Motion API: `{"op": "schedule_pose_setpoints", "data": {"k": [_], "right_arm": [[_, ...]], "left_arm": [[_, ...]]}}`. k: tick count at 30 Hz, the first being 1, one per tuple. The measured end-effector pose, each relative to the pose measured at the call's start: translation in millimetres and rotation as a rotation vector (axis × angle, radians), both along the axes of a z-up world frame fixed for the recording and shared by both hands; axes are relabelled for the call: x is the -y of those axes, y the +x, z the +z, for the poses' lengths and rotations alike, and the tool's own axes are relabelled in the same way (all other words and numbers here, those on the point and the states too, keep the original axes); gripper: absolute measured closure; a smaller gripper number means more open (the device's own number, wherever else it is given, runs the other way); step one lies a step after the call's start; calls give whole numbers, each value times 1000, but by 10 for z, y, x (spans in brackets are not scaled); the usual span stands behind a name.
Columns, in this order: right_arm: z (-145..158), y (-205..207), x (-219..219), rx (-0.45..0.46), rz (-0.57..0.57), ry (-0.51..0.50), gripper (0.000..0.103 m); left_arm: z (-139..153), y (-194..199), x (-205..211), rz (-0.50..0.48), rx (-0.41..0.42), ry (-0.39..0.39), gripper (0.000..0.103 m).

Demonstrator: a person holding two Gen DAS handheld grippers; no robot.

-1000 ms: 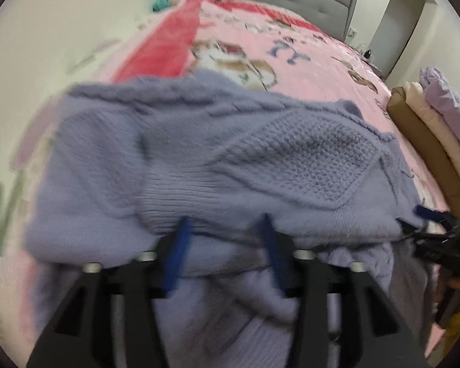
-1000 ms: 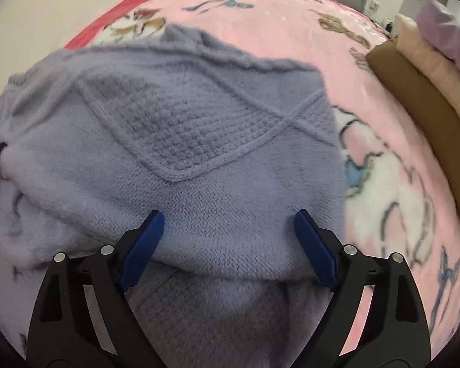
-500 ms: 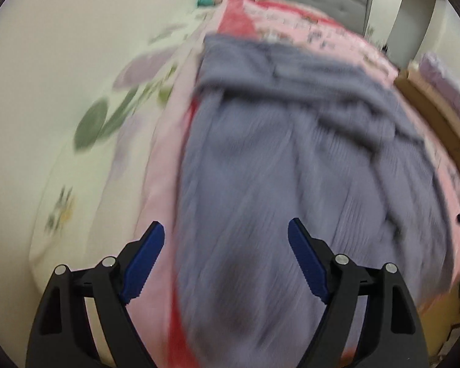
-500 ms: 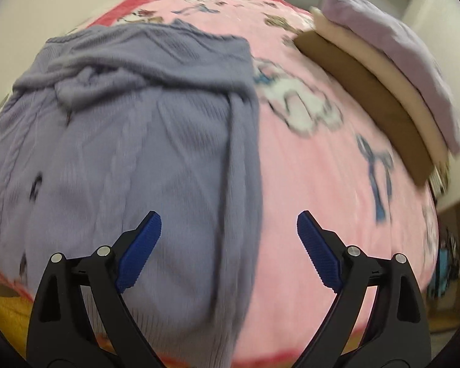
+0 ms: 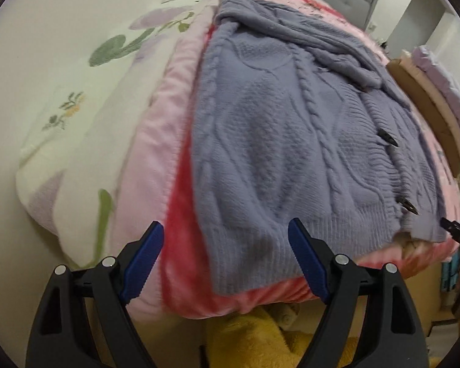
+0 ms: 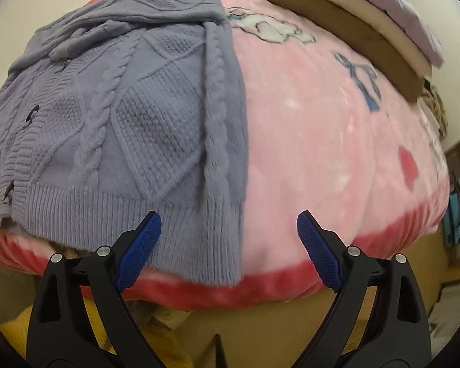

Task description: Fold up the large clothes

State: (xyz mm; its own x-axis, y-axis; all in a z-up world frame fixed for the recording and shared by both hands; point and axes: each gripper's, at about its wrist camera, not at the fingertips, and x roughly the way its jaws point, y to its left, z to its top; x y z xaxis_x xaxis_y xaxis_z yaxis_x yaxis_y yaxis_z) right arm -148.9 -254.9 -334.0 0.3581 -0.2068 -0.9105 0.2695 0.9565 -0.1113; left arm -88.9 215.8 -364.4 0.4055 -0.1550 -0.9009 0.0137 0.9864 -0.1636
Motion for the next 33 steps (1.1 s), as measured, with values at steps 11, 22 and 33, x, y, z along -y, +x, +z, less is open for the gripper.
{"op": "schedule_pose_setpoints", "data": {"k": [11, 22, 33], "right_arm": [[-310, 26, -27, -63, 7, 52, 23], [-66, 130, 50, -75, 0, 229, 92], [975, 155, 26, -135, 86, 123, 94]], "left_arm": [[-335, -119, 295, 21, -115, -71, 44], [-17, 51, 390, -47, -226, -38, 93], [922, 216, 121, -42, -270, 120, 96]]}}
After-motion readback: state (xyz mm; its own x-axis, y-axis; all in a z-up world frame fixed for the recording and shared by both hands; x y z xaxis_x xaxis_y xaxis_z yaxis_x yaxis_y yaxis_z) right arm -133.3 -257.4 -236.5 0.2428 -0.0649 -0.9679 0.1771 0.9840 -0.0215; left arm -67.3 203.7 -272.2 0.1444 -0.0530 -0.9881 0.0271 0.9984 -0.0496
